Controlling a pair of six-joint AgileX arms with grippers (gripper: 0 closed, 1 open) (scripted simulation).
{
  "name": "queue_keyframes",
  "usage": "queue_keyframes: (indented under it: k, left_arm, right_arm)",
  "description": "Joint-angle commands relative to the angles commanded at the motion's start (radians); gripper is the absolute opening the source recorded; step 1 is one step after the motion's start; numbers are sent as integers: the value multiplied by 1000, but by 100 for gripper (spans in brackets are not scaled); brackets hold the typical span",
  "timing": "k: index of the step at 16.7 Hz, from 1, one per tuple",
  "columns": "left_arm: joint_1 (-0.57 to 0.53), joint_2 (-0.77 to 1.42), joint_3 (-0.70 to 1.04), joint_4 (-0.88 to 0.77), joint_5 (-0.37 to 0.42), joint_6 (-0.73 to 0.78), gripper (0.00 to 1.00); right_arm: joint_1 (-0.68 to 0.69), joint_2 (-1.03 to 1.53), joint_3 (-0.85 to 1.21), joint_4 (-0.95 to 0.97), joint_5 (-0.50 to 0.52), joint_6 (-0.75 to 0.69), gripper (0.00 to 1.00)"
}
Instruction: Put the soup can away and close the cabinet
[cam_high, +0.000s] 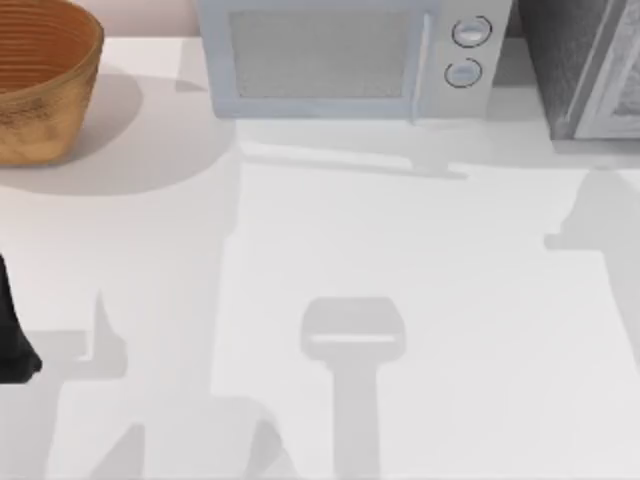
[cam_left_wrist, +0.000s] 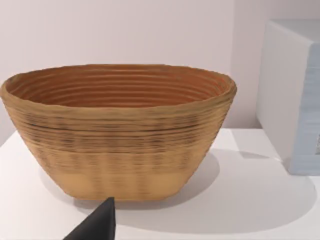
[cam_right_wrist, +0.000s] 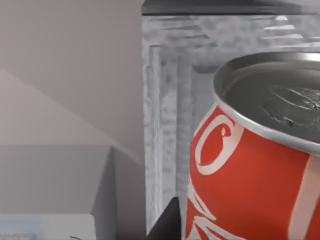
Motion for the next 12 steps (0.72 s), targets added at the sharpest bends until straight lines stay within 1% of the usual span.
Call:
queue_keyframes:
  k: [12]
  left_arm:
    - [0, 0, 0, 0, 0, 0, 100]
  right_arm:
    - [60, 437, 583, -137, 65, 4, 0]
